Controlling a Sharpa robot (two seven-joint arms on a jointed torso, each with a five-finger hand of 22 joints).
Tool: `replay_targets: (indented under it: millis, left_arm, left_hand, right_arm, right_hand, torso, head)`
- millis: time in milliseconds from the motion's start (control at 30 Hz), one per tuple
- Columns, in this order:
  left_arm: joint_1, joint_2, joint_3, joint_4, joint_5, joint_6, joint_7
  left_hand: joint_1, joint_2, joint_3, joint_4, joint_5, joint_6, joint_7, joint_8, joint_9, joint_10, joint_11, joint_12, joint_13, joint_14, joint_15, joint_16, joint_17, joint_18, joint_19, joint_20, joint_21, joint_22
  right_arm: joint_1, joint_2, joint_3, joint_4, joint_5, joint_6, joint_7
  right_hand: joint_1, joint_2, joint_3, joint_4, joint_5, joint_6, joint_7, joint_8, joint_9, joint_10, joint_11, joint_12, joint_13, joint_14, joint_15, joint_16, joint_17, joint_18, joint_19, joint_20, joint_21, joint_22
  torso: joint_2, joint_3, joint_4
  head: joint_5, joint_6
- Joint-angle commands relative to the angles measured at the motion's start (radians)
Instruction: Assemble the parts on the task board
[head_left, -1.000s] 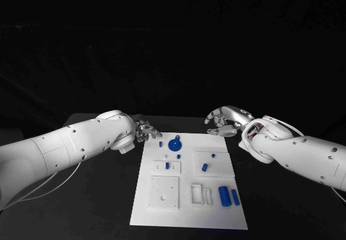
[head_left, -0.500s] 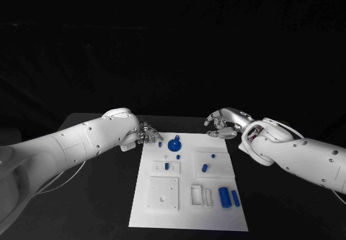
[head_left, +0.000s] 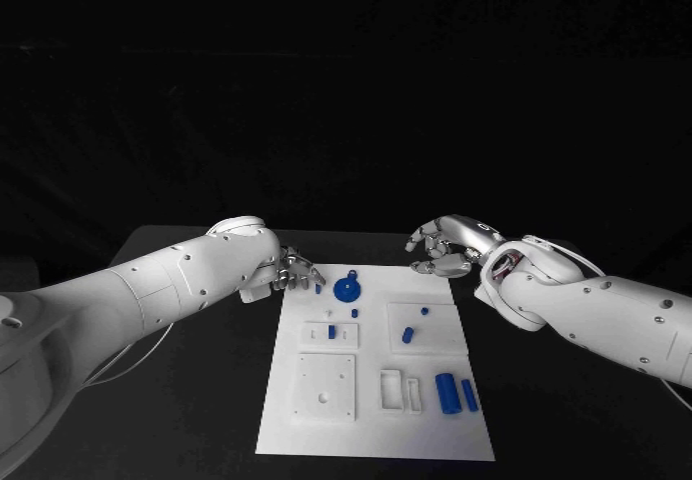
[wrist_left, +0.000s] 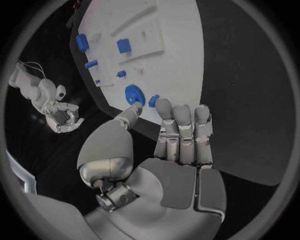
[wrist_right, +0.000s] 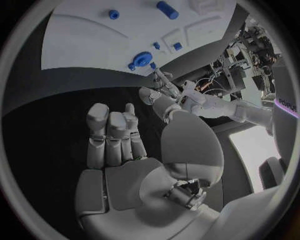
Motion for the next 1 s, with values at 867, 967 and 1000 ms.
replay_targets:
  millis: [867,967,1000]
  left_arm:
    - [-0.018,0.033,0.001,-0.064,0.025,0.009,0.032]
    - [-0.02,0.035,0.001,-0.072,0.029,0.004,0.035]
    - [-0.02,0.035,0.001,-0.073,0.03,0.003,0.035]
  left_hand:
    - [0.003,0.022,-0.007,0.004,-0.001,-0.002,0.006,0.001,-0.004,-0.002,0.002,-0.003,0.005,-0.006,-0.001,0.003,0.002,-0.012,-0.001,-0.143,0.001,0.005]
    - [0.004,0.024,-0.008,0.004,-0.001,-0.002,0.007,0.001,-0.005,-0.003,0.002,-0.004,0.005,-0.007,0.0,0.003,0.002,-0.012,-0.002,-0.143,0.0,0.006]
    - [0.004,0.024,-0.008,0.003,-0.001,-0.003,0.007,0.001,-0.005,-0.003,0.002,-0.004,0.005,-0.007,0.0,0.003,0.001,-0.012,-0.002,-0.143,0.0,0.006]
  right_arm:
    - [0.0,0.006,0.001,0.002,-0.003,0.005,0.004]
    - [0.0,0.006,0.001,0.002,-0.004,0.005,0.004]
    - [0.0,0.006,0.001,0.002,-0.004,0.005,0.004]
  right_hand:
    - [-0.003,-0.007,-0.003,0.004,0.006,-0.003,0.008,0.0,0.001,-0.004,-0.003,0.005,-0.002,0.004,-0.006,-0.004,0.002,0.062,-0.002,-0.005,-0.006,0.014]
    - [-0.003,-0.007,-0.003,0.004,0.006,-0.003,0.008,0.0,0.001,-0.004,-0.003,0.005,-0.002,0.004,-0.006,-0.004,0.002,0.062,-0.002,-0.005,-0.006,0.014]
    - [-0.003,-0.007,-0.003,0.004,0.006,-0.003,0.008,0.0,0.001,-0.004,-0.003,0.005,-0.002,0.004,-0.006,-0.004,0.002,0.062,-0.002,-0.005,-0.006,0.014]
  torso:
    - [0.0,-0.0006,0.0014]
    - [0.0,-0.0005,0.0009]
    - [0.0,-0.0005,0.0009]
  head:
    - [-0.007,-0.003]
    - [-0.007,-0.003]
    - [-0.007,-0.003]
